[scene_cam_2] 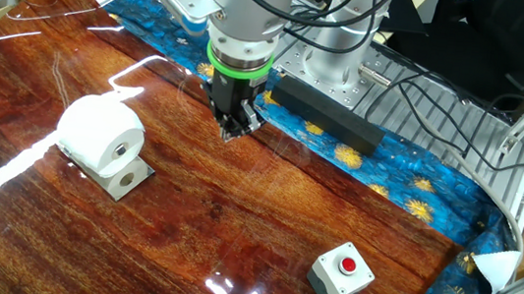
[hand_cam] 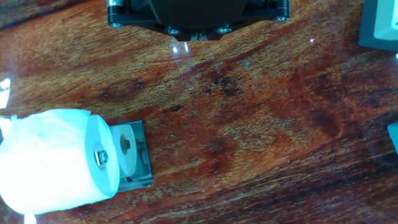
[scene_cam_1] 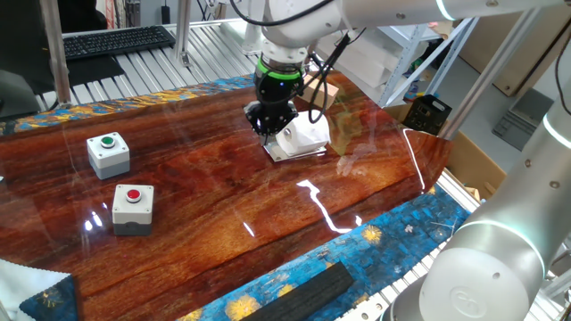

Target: Take the roll of paper down from the shelf

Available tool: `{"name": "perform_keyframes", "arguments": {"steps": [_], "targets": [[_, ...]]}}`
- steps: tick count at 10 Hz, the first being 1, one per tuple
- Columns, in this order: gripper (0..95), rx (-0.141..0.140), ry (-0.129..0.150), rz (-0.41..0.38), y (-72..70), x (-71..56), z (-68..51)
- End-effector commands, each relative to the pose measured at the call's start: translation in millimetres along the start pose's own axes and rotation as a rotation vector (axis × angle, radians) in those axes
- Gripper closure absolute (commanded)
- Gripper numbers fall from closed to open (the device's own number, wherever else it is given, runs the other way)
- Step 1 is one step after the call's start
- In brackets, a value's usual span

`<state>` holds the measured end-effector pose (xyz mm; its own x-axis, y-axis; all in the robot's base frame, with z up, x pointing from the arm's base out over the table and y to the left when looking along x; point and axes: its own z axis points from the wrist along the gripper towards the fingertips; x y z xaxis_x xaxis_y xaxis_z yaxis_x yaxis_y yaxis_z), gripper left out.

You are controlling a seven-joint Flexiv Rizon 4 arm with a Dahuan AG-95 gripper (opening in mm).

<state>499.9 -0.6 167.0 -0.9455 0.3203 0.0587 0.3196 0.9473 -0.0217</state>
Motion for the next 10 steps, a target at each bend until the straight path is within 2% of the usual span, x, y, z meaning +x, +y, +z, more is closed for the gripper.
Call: {"name": "perform_keyframes", "arguments": {"steps": [1,2,4,5,8,10], "targets": [[95.0,-0.013,0.035,0.21,-3.2,-4.3,3.7],[95.0,-0.038,0.047,0.318,-7.2,-7.4,7.0],[95.0,-0.106,0.083,0.52,-18.1,-13.6,12.6],[95.0,-0.111,0.088,0.554,-22.4,-15.6,14.6],[95.0,-0.115,0.083,0.748,-35.4,-21.1,20.0],[95.0,-0.109,0.059,0.849,-42.8,-23.9,22.7]]}}
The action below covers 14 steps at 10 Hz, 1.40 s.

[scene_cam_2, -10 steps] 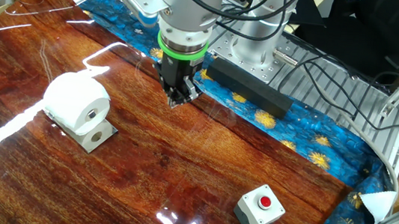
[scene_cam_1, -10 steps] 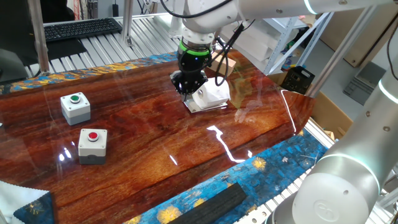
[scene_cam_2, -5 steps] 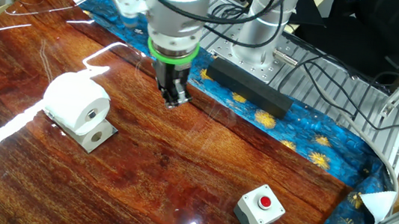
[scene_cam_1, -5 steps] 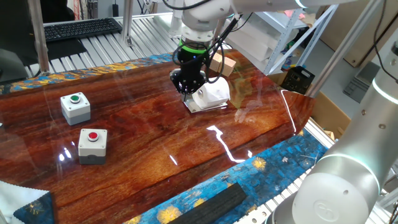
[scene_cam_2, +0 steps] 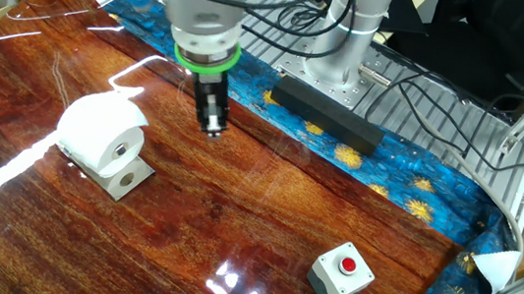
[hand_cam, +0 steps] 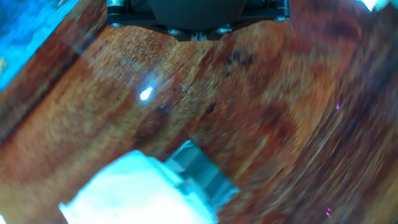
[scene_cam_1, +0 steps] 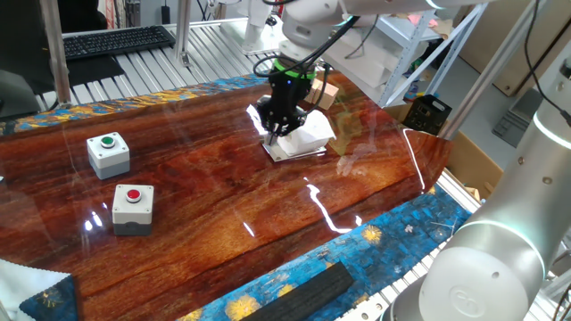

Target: Take the roll of paper down from the shelf

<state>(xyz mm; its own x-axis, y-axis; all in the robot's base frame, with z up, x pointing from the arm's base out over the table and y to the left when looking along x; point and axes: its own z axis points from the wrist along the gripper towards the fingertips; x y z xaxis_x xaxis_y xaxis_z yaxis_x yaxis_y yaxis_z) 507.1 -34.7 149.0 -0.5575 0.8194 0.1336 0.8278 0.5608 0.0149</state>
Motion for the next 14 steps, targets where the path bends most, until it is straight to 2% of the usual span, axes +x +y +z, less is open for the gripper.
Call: {"name": "perform_keyframes", "arguments": {"steps": [1,3,4,6,7,14], "targets": [[95.0,-0.024,-0.037,0.243,-10.1,-16.4,4.2],[95.0,-0.021,-0.046,0.288,-15.4,-25.5,5.6],[95.0,-0.021,-0.048,0.328,-13.8,-29.6,5.9],[95.0,-0.021,-0.054,0.353,-12.1,-36.8,6.0],[95.0,-0.02,-0.063,0.364,-9.2,-42.5,5.7],[95.0,-0.014,-0.07,0.395,3.5,-70.4,3.1]]}}
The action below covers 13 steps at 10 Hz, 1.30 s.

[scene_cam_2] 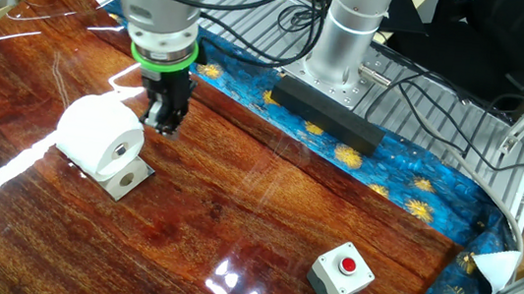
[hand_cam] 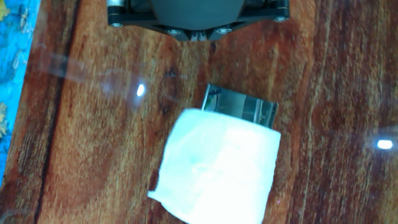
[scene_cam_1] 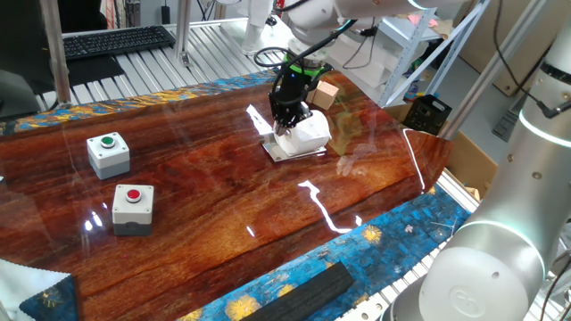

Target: Take the roll of paper down from the shelf

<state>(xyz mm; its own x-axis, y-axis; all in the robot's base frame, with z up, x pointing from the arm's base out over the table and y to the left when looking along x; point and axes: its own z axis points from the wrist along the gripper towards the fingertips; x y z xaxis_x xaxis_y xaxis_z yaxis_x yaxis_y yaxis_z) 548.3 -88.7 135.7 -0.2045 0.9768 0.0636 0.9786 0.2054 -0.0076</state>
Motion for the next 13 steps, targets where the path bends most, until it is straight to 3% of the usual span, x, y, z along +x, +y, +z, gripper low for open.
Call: {"name": "perform_keyframes", "arguments": {"steps": [1,2,4,7,8,9,12,13], "targets": [[76.0,0.003,0.001,0.015,2.8,-3.3,-0.7],[76.0,0.007,0.001,0.02,4.1,-4.4,0.0],[76.0,0.033,-0.028,0.006,9.2,-8.6,1.5],[76.0,0.062,-0.03,0.006,14.1,-13.2,2.0],[76.0,0.073,-0.047,-0.003,15.9,-15.0,2.1],[95.0,0.079,-0.056,-0.012,18.0,-17.2,1.9],[95.0,0.1,-0.072,-0.015,19.8,-19.6,1.4],[95.0,0.115,-0.096,-0.011,19.8,-19.6,1.4]]}}
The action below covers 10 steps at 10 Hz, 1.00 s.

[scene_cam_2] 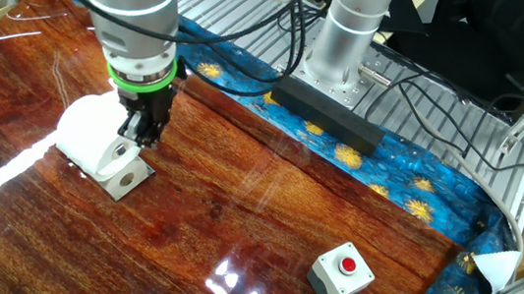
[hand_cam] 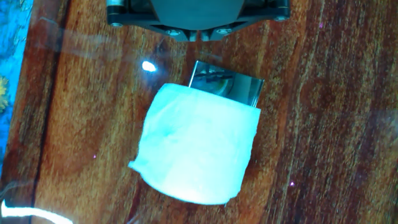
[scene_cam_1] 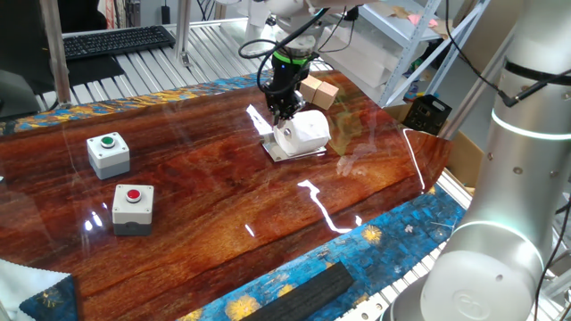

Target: Take the roll of paper down from the shelf

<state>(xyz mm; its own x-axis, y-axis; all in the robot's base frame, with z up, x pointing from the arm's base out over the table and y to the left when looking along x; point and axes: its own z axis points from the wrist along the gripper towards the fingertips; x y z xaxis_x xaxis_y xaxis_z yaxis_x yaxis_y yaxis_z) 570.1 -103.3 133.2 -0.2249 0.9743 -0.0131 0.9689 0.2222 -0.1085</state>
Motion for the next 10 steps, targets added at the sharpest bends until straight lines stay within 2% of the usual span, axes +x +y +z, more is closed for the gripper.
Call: {"name": "perform_keyframes", "arguments": {"steps": [1,3,5,8,10], "targets": [[95.0,0.013,-0.013,0.002,1.5,-0.8,0.2],[95.0,0.043,0.048,0.017,1.5,-0.8,0.2],[95.0,0.073,0.092,0.033,1.5,-0.8,0.2],[95.0,0.103,0.119,-0.002,1.5,-0.8,0.2],[95.0,0.101,0.113,-0.022,1.5,-0.8,0.2]]}}
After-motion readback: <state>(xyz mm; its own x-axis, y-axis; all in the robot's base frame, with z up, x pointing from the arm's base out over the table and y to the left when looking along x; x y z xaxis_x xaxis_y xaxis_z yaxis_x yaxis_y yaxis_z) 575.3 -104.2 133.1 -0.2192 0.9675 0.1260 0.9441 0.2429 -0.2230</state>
